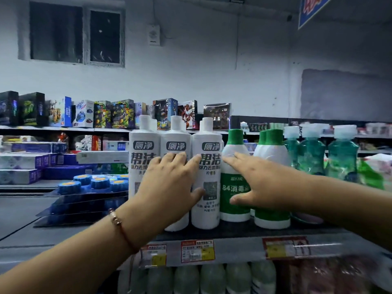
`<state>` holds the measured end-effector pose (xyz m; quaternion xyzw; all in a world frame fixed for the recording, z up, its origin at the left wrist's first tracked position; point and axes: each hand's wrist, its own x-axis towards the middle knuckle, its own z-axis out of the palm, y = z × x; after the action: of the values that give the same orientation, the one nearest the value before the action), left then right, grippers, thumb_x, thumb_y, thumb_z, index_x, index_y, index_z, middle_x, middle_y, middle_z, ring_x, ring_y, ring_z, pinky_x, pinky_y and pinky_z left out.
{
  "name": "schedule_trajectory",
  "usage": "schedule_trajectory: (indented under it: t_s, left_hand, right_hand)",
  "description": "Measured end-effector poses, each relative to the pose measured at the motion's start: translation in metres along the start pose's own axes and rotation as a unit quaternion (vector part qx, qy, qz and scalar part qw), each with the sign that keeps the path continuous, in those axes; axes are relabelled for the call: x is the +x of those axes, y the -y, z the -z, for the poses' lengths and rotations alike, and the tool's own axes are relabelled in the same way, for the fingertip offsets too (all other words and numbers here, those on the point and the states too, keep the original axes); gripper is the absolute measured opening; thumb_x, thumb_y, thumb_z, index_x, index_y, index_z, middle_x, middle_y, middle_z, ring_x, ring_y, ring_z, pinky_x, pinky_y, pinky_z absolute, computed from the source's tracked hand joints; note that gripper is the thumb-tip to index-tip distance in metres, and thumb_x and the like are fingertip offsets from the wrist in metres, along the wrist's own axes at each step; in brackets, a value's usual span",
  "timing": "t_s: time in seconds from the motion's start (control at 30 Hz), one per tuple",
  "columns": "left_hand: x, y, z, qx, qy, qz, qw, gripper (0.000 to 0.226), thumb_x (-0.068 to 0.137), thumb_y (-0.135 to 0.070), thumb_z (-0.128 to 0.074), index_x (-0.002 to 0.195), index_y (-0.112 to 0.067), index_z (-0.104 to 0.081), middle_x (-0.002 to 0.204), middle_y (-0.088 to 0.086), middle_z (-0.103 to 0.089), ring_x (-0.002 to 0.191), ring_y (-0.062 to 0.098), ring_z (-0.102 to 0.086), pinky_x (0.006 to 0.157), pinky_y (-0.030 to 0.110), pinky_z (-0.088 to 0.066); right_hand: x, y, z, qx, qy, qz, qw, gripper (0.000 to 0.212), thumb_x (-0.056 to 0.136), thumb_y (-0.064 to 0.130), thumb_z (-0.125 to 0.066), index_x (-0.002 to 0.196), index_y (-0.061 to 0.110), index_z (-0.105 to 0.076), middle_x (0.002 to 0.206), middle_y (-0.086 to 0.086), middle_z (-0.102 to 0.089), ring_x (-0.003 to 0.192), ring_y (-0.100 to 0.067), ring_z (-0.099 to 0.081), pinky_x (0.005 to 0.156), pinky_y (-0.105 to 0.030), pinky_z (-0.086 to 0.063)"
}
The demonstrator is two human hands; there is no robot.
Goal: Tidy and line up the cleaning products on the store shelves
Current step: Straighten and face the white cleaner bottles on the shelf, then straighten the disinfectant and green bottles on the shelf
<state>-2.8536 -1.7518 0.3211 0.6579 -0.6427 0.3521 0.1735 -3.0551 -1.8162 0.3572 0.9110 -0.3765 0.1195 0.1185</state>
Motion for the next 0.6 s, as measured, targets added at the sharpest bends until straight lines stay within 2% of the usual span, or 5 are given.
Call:
schedule_trajectory:
  t_s: [0.13,0.27,0.37,0.5,0.6]
  left_hand:
    - [0.009,-0.029,0.003,0.009,0.045,-0.051,0.998,0.077,0.093,-0.066,-0.048,0.154,-0.029,-0.022,0.147,0.005,-0.046,0.133,0.027,-0.046,0.109,0.045,-0.04]
    - [0.026,-0.054,0.008,0.025,0.035,-0.068,0.997,0.074,0.093,-0.065,-0.048,0.152,-0.026,-0.027,0.144,0.006,-0.048,0.129,0.028,-0.049,0.104,0.046,-0.044]
    - [0.048,-0.069,0.019,0.049,0.029,-0.06,0.997,0.071,0.094,-0.063,-0.048,0.151,-0.025,-0.03,0.142,0.009,-0.049,0.127,0.029,-0.051,0.101,0.045,-0.047]
    - [0.083,-0.086,0.023,0.028,0.0,-0.043,0.999,0.059,0.1,-0.044,-0.048,0.151,-0.021,-0.03,0.136,0.013,-0.05,0.114,0.03,-0.059,0.088,0.042,-0.054]
    - [0.107,-0.099,0.016,0.026,-0.007,-0.007,1.0,0.064,0.101,-0.042,-0.048,0.155,-0.021,-0.023,0.136,0.017,-0.047,0.109,0.032,-0.061,0.081,0.04,-0.054]
  right_hand:
    - [-0.015,-0.009,0.0,-0.001,-0.001,-0.028,1.0,0.095,0.088,0.054,-0.067,0.16,0.028,-0.011,0.165,0.002,-0.018,0.15,-0.017,-0.022,0.123,-0.037,-0.024]
    - [-0.025,-0.031,0.007,0.012,-0.021,-0.036,0.999,0.09,0.086,0.052,-0.069,0.158,0.027,-0.02,0.16,0.003,-0.031,0.145,-0.017,-0.032,0.119,-0.038,-0.031]
    - [-0.026,-0.062,0.017,0.001,-0.065,-0.045,0.997,0.086,0.085,0.052,-0.07,0.155,0.023,-0.028,0.153,-0.001,-0.041,0.138,-0.019,-0.041,0.116,-0.037,-0.034]
    - [-0.016,-0.112,0.024,-0.029,-0.092,-0.058,0.994,0.092,0.085,0.055,-0.067,0.157,0.019,-0.022,0.156,-0.006,-0.037,0.141,-0.024,-0.039,0.117,-0.042,-0.034]
    - [-0.002,-0.135,0.028,0.001,-0.094,-0.062,0.994,0.095,0.087,0.06,-0.064,0.158,0.02,-0.016,0.159,-0.008,-0.032,0.141,-0.029,-0.04,0.114,-0.045,-0.037]
